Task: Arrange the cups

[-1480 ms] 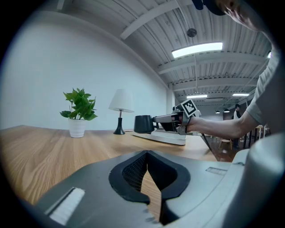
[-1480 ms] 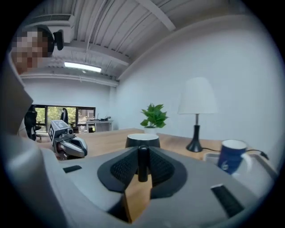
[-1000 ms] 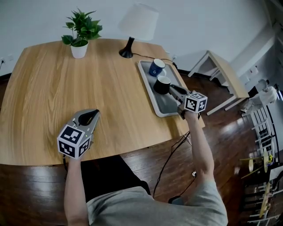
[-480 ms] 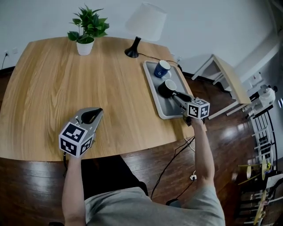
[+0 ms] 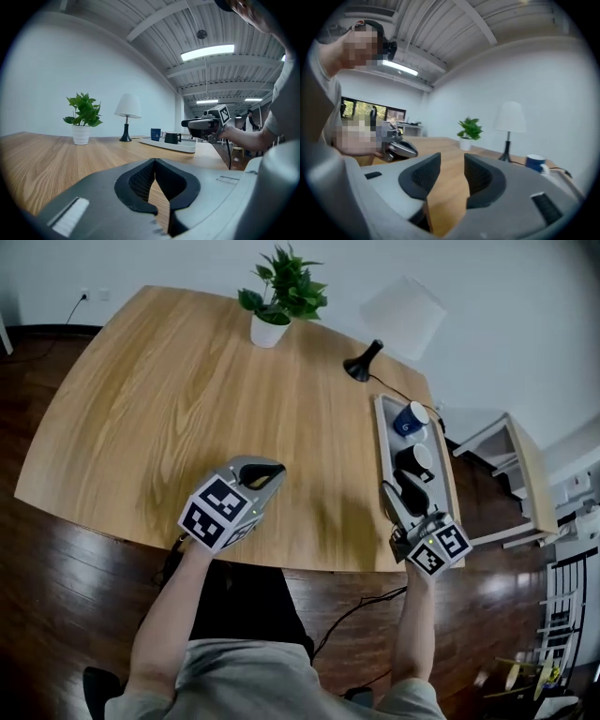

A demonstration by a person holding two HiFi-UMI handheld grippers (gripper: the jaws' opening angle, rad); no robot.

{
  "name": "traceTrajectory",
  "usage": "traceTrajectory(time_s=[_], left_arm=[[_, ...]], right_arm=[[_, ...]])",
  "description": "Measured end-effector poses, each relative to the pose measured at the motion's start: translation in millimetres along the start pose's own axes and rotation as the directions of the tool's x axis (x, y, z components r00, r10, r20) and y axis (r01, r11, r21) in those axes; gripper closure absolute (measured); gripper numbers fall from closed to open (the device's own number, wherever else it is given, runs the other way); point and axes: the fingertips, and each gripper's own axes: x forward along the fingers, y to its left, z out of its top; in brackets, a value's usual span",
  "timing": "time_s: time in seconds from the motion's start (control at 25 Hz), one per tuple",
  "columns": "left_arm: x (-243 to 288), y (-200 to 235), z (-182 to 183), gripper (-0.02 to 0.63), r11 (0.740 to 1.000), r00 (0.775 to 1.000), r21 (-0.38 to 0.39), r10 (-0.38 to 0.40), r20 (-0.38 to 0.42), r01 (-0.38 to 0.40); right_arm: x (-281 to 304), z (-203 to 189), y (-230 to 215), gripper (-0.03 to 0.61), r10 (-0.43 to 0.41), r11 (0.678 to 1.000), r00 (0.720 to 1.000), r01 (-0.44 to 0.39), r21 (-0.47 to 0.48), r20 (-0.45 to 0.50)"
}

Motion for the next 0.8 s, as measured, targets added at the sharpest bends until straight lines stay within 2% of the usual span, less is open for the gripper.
traceTrajectory(time_s=[0.12,0.24,0.32,0.44,0.68,0.8], left_arm=[[0.6,-1.2,-2.4,0.604,1.000,1.000,-0.003,-0.002,0.003,0.002],[0.5,-1.0,-2.0,0.604,1.000,1.000,-0.012,0.005,0.009,-0.005],[-3.5,5.3,-1.6,0.605,0.999,0.999,-0.019,0.037,0.009,-0.037],[-13.8,19.4,-2.5,0.604,0.997,0.997,-0.017,0.076,0.000,-0.076],[-23.3,23.0,-2.9,0.604,0.997,0.997,-0.029,0.072,0.008,-0.072],[-27.6,25.3,-1.6,0.604,0.997,0.997,-0.027,0.075,0.010,-0.074]], right_arm=[[47.9,-5.5,55.8,0.429,0.111,0.994,0.993,-0.110,-0.024,0.030],[91.3,-15.2,87.3,0.428,0.151,0.988,0.988,-0.151,-0.031,0.014],[115.6,-18.4,102.2,0.428,0.175,0.985,0.984,-0.175,-0.012,0.017],[147.2,-23.4,117.2,0.430,0.202,0.979,0.979,-0.202,0.024,0.022],[167.3,-31.3,123.1,0.430,0.227,0.962,0.974,-0.224,0.153,0.003],[169.6,-29.1,127.2,0.430,0.232,0.959,0.973,-0.231,0.162,0.013]])
